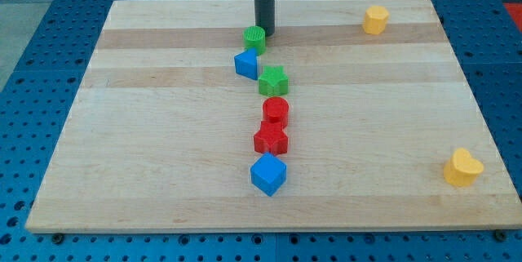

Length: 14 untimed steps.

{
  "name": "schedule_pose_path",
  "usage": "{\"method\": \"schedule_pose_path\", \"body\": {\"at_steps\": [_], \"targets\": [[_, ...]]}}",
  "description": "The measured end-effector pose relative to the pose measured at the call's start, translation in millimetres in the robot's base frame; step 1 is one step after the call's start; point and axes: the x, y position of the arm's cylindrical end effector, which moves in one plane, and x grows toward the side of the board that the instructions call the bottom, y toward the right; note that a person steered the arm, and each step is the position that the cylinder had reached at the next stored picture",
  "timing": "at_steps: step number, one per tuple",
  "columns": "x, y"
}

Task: Move the green circle to the left of the blue triangle

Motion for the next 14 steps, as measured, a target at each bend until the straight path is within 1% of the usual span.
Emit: {"method": "schedule_pose_path", "body": {"at_steps": [2, 6, 8, 9, 10, 14], "targets": [[4.6, -8.5], [12.6, -55.5], [7.2, -50.1], [-18.1, -7.9], [-5.8, 2.2], [29.6, -24.9]]}}
